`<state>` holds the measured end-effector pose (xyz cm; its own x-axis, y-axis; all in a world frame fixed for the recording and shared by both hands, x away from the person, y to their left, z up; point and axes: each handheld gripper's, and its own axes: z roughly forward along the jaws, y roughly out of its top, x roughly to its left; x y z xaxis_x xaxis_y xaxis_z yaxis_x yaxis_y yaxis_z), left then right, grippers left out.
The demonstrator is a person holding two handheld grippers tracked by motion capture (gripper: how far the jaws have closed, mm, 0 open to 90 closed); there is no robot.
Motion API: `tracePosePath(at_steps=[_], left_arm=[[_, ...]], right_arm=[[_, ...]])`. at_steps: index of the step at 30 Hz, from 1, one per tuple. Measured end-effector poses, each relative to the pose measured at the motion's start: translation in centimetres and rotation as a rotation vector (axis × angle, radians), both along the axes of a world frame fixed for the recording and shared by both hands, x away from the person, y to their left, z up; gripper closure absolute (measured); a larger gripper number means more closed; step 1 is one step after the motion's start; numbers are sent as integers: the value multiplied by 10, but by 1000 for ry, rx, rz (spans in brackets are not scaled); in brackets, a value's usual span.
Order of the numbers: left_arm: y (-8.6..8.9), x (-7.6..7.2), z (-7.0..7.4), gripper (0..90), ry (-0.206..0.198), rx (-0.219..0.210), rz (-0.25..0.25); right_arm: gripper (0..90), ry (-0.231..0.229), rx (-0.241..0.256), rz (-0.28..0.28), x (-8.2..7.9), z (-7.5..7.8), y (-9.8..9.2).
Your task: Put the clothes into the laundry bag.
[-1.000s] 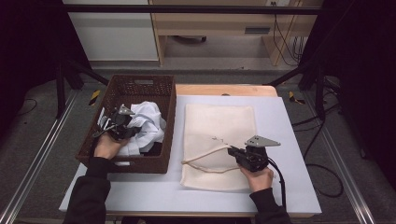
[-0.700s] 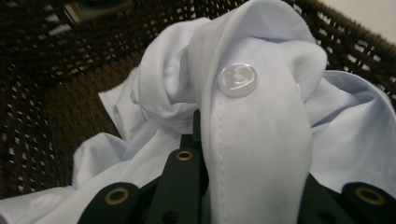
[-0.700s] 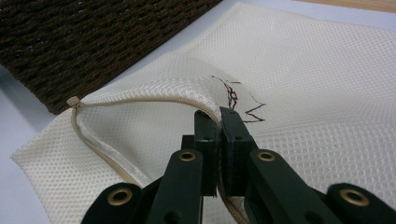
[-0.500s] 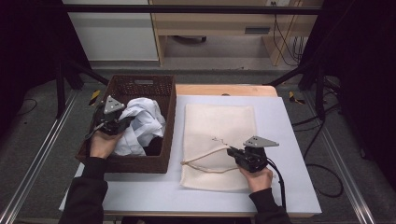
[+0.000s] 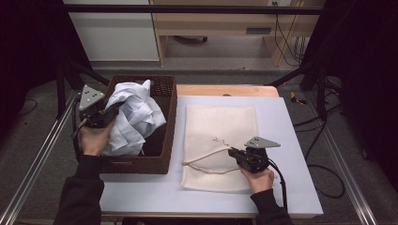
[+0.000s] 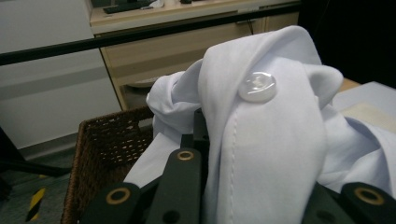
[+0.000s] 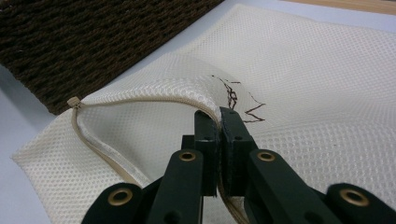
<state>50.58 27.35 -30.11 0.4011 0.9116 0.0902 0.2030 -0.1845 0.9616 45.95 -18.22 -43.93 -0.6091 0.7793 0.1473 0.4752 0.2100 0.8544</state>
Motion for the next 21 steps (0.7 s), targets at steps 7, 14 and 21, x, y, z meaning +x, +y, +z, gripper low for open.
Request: tracePosePath(at_steps=[7, 14, 21], left_arm=[[2, -8, 28, 816, -86, -40, 27], [-1, -20, 58, 816, -154, -74, 11], [-12, -30, 80, 816, -215, -91, -6]], right_arm=[[871, 2, 2, -3, 0, 0, 0], [871, 1, 3, -2, 0, 0, 0], [871, 1, 2, -2, 0, 0, 0]])
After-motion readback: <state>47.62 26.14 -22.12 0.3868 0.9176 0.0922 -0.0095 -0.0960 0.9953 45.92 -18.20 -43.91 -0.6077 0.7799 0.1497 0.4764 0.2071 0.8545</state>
